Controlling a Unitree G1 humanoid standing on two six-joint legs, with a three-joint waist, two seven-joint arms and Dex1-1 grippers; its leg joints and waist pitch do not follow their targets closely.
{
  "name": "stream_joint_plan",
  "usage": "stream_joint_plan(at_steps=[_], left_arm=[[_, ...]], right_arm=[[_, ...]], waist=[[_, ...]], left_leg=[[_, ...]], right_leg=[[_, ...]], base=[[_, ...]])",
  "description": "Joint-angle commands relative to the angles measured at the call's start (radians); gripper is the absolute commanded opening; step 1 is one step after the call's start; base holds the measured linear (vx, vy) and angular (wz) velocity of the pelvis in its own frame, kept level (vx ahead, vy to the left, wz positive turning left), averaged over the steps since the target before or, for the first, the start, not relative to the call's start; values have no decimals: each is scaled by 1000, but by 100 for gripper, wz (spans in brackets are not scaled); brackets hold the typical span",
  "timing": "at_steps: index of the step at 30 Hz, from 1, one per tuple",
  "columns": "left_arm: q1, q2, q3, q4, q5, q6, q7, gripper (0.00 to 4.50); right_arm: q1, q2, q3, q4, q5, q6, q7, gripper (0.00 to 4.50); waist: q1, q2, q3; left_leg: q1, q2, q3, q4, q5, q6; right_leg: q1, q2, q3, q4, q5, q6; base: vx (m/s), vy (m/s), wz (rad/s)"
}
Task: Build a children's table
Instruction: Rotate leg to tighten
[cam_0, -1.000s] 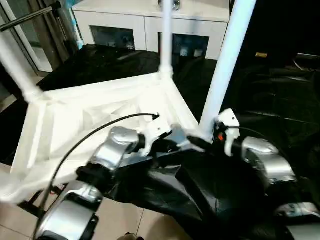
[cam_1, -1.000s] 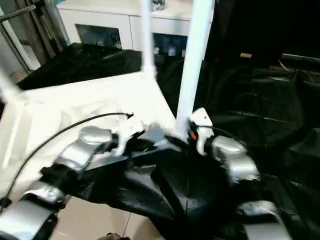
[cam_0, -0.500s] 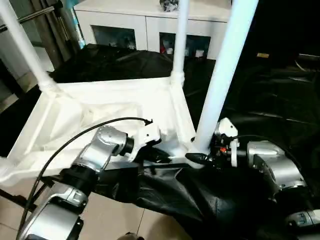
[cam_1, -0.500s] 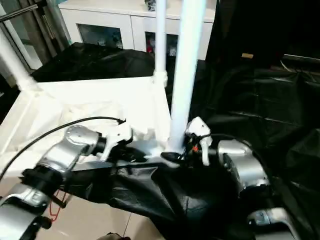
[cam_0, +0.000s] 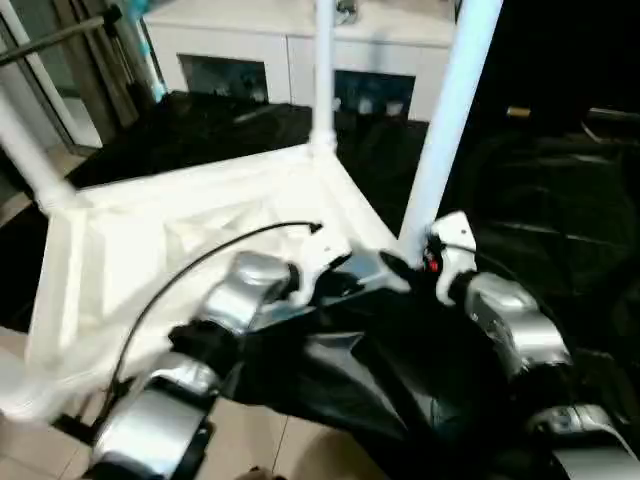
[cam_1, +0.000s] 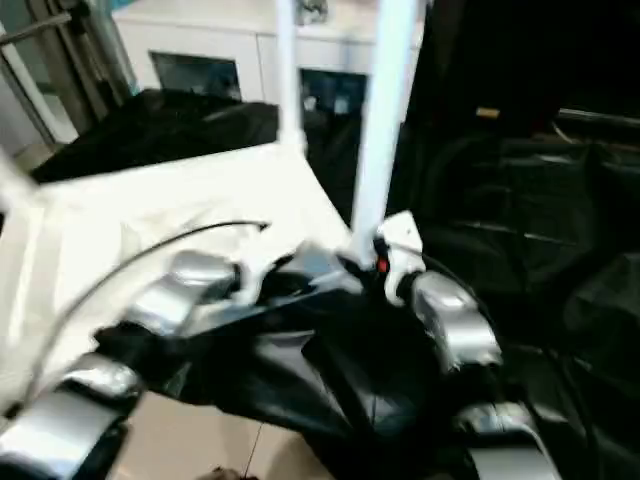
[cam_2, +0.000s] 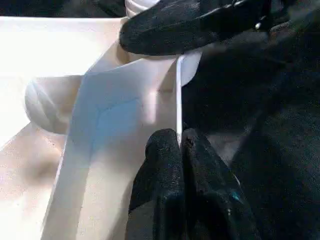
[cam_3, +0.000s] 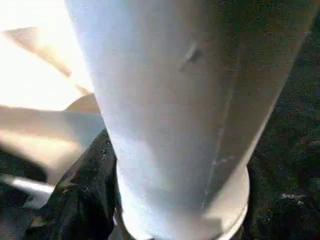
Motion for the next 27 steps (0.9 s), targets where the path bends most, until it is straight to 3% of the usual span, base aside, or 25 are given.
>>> stream_joint_plan(at_steps=[1, 4, 5, 7, 12, 16, 19, 23, 27], left_arm=[[-58, -67, 22, 36, 0, 14, 134, 0], [-75, -96, 30, 58, 2, 5, 158, 0], [-73, -98, 24, 53, 4, 0, 144, 0], [-63, -98, 10, 38, 5, -10, 113, 0], [-39, -78, -13, 13, -1, -34, 49, 0], [18, -16, -42, -82, -25, -52, -107, 0], [36, 9, -55, -109, -30, -60, -160, 0], [74, 70, -83, -159, -52, -52, -286, 0], [91, 101, -96, -186, -58, -40, -347, 0]], right_arm=[[0, 84, 38, 83, -31, 44, -83, 275], [-29, 117, 20, 133, -37, 10, -140, 275], [-34, 121, 18, 137, -31, 0, -134, 330], [-39, 122, 14, 135, -17, -5, -106, 330], [-38, 104, 20, 116, -7, -3, -46, 383], [-2, -11, 103, 42, -28, -33, 207, 383], [14, -50, 115, 6, -12, -28, 299, 383], [45, -128, 125, -88, 49, 15, 493, 383], [67, -168, 147, -134, 63, 24, 567, 383]], waist=[[-6, -11, -59], [-2, -8, -59], [-4, -9, -60], [-4, -9, -61], [-3, -9, -60], [2, -11, -63], [1, -10, -63], [8, -9, -60], [9, -8, -58]], left_leg=[[26, 99, -55, -73, -174, 35], [23, 98, -56, -71, -171, 42], [21, 101, -58, -73, -168, 47], [22, 102, -57, -74, -171, 55], [19, 102, -57, -72, -165, 71], [15, 104, -56, -67, -129, 99], [14, 105, -53, -66, -123, 115], [16, 109, -53, -68, -157, 112], [18, 111, -54, -72, -177, 89]], right_leg=[[33, -119, 66, -85, -139, -239], [37, -123, 66, -88, -162, -229], [38, -123, 64, -86, -146, -229], [37, -120, 64, -83, -125, -231], [41, -125, 65, -82, -113, -237], [46, -123, 61, -74, -60, -242], [42, -119, 59, -71, -41, -254], [41, -117, 58, -75, -96, -248], [38, -119, 60, -78, -136, -243]], base=[[0, 0, 0], [0, 0, 0], [0, 0, 0], [0, 0, 0], [0, 0, 0], [0, 0, 0], [0, 0, 0], [0, 0, 0], [0, 0, 0]])
